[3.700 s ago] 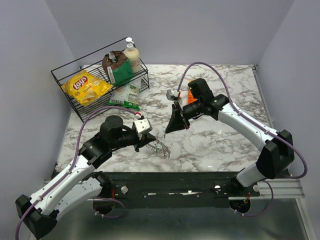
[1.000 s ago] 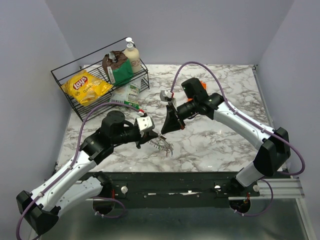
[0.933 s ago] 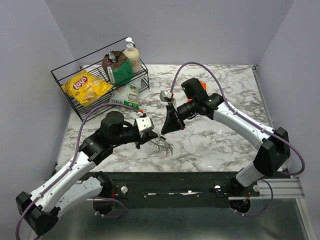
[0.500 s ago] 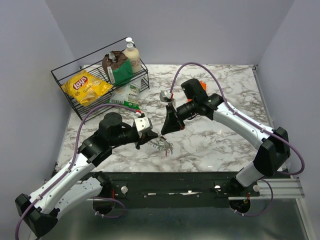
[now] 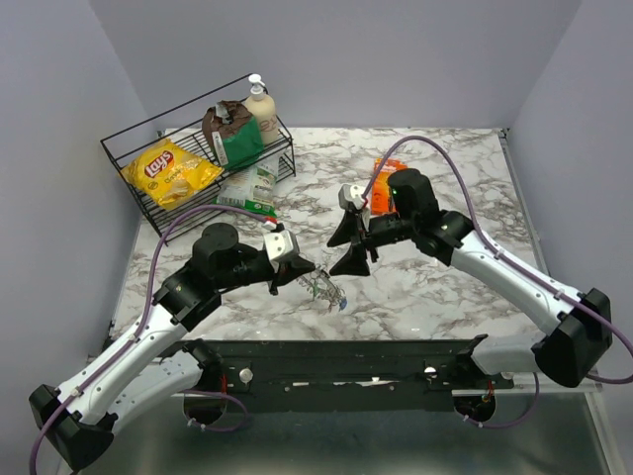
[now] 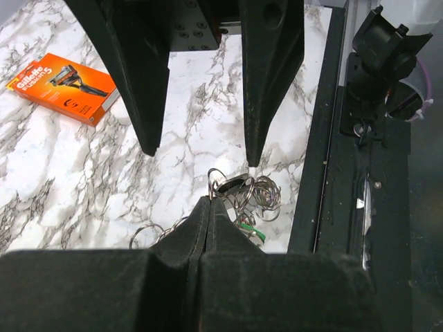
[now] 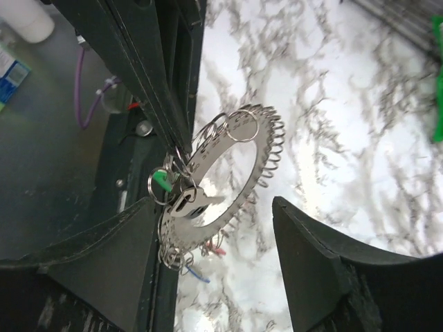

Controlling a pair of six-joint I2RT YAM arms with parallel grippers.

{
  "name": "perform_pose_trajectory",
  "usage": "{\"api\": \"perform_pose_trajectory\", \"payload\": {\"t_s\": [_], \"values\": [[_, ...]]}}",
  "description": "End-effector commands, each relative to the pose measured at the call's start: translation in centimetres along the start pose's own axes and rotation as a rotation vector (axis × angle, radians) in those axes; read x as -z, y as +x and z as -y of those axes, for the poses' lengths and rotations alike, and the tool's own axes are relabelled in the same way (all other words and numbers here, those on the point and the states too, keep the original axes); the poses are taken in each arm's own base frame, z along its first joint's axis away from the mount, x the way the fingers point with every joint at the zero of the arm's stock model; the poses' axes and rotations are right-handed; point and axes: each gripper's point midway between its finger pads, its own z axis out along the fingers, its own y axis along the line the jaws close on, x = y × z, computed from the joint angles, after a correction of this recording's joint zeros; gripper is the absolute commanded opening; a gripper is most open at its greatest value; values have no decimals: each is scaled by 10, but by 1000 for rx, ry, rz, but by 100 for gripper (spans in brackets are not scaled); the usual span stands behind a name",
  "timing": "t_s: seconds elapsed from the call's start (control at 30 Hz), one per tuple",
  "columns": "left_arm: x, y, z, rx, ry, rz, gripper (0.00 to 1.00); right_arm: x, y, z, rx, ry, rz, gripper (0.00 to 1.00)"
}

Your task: Put the keys on the keyring

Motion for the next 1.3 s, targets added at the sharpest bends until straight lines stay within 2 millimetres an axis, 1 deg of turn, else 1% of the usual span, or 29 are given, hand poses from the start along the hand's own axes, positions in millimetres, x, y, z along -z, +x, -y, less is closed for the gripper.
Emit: {"api": "perform_pose_trajectory", "payload": {"t_s": [0.0, 0.07, 0.1, 0.13, 0.2, 0.3, 0.33, 0.37, 0.4, 0.43, 0.6, 0.77, 0.83, 1.1, 1.27], "values": [[0, -23, 8, -39, 44, 96, 0, 8, -17, 8, 87, 110, 75, 75], [0, -25, 12, -41, 61, 108, 0, 13, -27, 5, 122, 124, 115, 74], [0, -27, 12, -44, 65, 121, 0, 14, -27, 2, 114, 124, 124, 73], [0, -28, 14, -44, 75, 128, 0, 15, -32, 2, 132, 124, 146, 73], [0, -33, 18, -56, 98, 155, 0, 19, -41, -6, 143, 115, 183, 71], [1, -39, 24, -64, 126, 188, 0, 19, -47, -17, 154, 61, 210, 68], [1, -38, 25, -57, 130, 187, 0, 19, -50, -24, 164, 18, 216, 67], [1, -39, 25, -54, 133, 188, 0, 19, -51, -28, 165, -4, 218, 66], [2, -45, 25, -67, 133, 208, 0, 19, -51, -31, 160, -22, 219, 64], [2, -47, 25, -69, 133, 211, 0, 18, -55, -34, 183, -51, 235, 63], [2, -53, 26, -76, 141, 233, 0, 17, -53, -45, 165, -127, 234, 56], [3, -56, 26, -83, 140, 242, 0, 17, -51, -54, 164, -180, 233, 52], [3, -59, 26, -87, 139, 248, 0, 17, -50, -55, 155, -191, 230, 51], [3, -62, 28, -70, 151, 255, 0, 12, -44, -49, 118, -190, 216, 47], [4, -62, 30, -65, 158, 257, 0, 8, -41, -44, 100, -185, 209, 41]]}}
